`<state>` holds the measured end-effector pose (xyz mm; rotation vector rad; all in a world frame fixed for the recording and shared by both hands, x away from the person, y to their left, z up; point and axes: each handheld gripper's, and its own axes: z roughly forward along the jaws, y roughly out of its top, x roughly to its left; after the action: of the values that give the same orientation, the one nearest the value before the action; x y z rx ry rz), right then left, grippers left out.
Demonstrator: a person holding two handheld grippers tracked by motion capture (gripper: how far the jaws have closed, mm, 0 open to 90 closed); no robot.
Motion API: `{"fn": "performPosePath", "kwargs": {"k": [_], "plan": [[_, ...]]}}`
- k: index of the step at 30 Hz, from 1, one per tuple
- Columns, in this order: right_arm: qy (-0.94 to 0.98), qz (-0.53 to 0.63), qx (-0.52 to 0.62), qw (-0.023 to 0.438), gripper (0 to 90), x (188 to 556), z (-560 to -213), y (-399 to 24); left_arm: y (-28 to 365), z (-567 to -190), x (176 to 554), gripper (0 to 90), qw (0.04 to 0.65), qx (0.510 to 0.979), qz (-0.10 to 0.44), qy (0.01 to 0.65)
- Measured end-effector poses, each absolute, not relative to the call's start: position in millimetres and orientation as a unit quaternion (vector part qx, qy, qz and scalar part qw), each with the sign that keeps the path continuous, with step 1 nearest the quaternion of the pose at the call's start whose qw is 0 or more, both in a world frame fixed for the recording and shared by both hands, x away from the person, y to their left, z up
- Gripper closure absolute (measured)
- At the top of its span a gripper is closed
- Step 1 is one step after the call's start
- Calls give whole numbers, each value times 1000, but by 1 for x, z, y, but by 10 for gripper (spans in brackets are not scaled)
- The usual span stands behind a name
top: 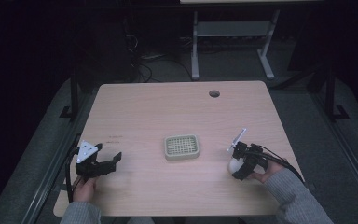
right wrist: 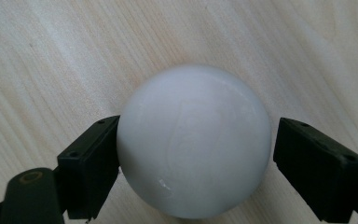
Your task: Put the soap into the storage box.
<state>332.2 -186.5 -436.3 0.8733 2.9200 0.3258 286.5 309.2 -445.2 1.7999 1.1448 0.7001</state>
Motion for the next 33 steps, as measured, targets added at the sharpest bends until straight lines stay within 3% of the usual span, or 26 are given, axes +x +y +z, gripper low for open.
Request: {"fn": "performPosePath", "kwargs": {"k": [15,33], "plan": [[956,92,276,31,230,333,-441,-181,311,-445,286,128,435,720,281,462],[954,108,279,22,237,334,-435,-183,311,-445,286,128,436,720,280,462]]}}
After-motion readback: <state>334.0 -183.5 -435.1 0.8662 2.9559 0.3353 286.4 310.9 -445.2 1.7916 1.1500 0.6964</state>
